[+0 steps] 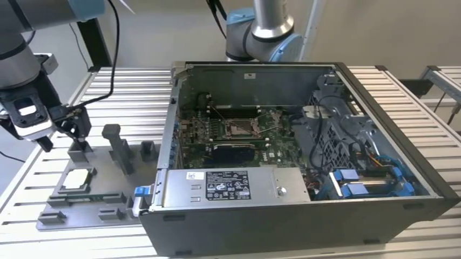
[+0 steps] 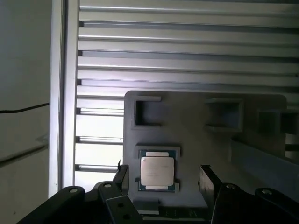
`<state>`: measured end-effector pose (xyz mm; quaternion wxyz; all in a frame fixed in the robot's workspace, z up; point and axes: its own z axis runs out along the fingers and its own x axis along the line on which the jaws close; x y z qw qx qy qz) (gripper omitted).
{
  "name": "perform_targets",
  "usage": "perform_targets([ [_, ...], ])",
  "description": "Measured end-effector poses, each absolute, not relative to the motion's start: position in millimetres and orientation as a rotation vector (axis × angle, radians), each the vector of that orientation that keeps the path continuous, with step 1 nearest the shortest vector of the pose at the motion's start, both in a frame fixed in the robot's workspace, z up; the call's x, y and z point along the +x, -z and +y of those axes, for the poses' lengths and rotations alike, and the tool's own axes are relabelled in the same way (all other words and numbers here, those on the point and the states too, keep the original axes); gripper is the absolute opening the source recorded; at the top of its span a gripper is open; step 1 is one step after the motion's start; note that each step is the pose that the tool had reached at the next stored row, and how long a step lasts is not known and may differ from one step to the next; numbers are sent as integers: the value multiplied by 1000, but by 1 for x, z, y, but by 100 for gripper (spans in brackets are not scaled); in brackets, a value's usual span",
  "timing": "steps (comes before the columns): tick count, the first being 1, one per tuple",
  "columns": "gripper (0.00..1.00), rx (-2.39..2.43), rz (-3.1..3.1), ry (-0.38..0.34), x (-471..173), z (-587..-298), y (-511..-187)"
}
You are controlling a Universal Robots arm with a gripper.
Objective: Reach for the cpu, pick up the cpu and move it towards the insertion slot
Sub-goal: 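Pick up the cpu and move it towards the insertion slot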
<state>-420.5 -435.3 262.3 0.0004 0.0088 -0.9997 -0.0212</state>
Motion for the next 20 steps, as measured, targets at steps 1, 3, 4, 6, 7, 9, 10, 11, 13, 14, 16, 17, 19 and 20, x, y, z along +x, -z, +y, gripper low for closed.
perform_targets([
  [1,100,28,-3140,66,-420,-435,-261],
  [3,100,28,-3140,66,-421,-435,-258],
  [4,100,28,-3140,66,-421,-436,-256],
  [6,100,28,-3140,66,-421,-437,-253],
  [7,100,28,-3140,66,-421,-438,-252],
  [9,100,28,-3140,67,-420,-440,-248],
  [10,100,28,-3139,66,-421,-442,-246],
  [11,100,28,-3140,66,-421,-443,-244],
  [13,100,28,-3139,66,-421,-445,-241],
  [14,100,28,-3140,67,-421,-446,-239],
  [16,100,28,-3140,67,-420,-448,-236],
  [17,100,28,-3140,67,-421,-448,-235],
  [19,100,28,-3140,66,-421,-449,-232],
  [20,100,28,-3140,66,-421,-449,-231],
])
